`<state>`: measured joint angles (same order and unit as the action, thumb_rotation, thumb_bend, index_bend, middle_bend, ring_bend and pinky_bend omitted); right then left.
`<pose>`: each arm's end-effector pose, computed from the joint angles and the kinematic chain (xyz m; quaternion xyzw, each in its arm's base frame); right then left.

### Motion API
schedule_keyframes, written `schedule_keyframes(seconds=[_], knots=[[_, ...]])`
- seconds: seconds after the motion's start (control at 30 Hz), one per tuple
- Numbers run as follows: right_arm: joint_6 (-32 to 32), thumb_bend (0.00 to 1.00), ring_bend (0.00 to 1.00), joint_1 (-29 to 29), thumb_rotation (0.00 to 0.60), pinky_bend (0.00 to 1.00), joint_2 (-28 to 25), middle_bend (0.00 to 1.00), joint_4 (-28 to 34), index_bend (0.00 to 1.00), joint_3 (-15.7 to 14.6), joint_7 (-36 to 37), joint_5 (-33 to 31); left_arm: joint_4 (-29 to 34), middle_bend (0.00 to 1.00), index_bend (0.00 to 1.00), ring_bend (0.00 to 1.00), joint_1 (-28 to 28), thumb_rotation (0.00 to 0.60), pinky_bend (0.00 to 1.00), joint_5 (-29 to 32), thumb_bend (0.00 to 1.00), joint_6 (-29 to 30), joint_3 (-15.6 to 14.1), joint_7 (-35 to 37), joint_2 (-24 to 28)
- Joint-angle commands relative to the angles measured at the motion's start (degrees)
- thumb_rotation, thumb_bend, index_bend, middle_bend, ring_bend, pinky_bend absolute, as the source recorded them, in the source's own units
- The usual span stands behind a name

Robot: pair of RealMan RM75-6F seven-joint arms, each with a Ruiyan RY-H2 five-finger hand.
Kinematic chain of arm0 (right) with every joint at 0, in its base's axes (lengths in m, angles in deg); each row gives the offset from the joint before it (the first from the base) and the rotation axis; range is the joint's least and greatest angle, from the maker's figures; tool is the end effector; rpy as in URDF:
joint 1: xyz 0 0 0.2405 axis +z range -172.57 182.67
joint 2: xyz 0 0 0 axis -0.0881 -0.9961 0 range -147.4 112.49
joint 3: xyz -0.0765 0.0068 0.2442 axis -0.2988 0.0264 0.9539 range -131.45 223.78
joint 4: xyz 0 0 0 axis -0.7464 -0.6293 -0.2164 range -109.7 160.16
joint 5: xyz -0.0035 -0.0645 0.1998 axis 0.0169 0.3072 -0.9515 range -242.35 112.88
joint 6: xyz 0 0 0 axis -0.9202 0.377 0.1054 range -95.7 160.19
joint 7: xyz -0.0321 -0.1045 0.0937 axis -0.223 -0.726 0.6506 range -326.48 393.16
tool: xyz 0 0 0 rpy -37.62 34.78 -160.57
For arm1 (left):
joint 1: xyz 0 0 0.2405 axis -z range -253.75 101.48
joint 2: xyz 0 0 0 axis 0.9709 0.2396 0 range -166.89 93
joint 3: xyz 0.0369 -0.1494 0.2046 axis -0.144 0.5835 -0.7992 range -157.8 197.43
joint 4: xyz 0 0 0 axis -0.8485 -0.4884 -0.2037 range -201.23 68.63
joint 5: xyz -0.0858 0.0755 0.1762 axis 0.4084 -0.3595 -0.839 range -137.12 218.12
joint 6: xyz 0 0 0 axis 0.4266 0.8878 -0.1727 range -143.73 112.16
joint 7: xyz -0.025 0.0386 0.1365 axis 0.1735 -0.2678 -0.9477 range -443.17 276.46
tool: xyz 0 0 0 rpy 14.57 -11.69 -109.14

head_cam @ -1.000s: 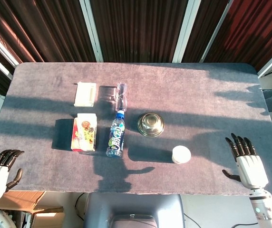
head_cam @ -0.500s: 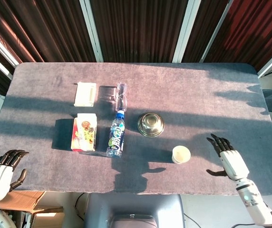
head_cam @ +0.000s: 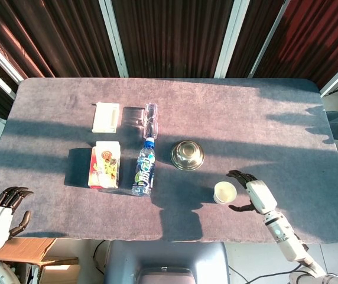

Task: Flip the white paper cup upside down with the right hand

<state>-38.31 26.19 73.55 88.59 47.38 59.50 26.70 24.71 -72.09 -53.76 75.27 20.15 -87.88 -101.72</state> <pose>-0.2893 -0.2625 0.0049 0.6350 -0.4918 0.4663 0.3708 -0.2955 0.1661 0.1568 -0.6361 -0.3157 -0.4030 0.5774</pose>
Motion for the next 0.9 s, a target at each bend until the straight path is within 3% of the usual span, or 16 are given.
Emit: schedule_keyframes(seconds=[0.03,0.37,0.57,0.73,0.9], knots=[[0.48,0.12,0.32,0.99,0.600,0.38,1.86,0.32,-2.08,0.38,0.30,1.61,0.02,0.00,0.26,0.32,0.21,-0.02,0.600,0.39,-0.02,0.42,-0.03,-0.05,0.07,0.03],[-2.42,0.27,0.51,1.34,0.600,0.58,6.67,0.48,-8.91,0.61,0.69,3.81,0.32,0.06,0.27,0.33,0.21,-0.09,0.600,0.39,-0.18,0.42,0.03,-0.19,1.03,0.37],[-7.35,0.28,0.53,1.45,0.600,0.60,8.13,0.49,-12.33,0.64,1.28,0.58,1.90,0.04,0.27,0.34,0.21,-0.07,0.600,0.39,-0.23,0.42,-0.08,-0.25,1.17,0.39],[-11.37,0.28,0.53,3.07,0.600,0.60,7.86,0.49,-13.24,0.64,1.35,-13.36,5.41,0.21,0.27,0.34,0.21,0.05,0.600,0.39,-0.29,0.42,-0.44,-0.37,1.04,0.42],[-7.05,0.29,0.53,5.66,0.600,0.61,4.83,0.49,-9.00,0.64,0.45,-35.39,7.49,0.44,0.27,0.34,0.21,0.18,0.600,0.39,-0.36,0.42,-0.90,-0.55,0.77,0.50]])
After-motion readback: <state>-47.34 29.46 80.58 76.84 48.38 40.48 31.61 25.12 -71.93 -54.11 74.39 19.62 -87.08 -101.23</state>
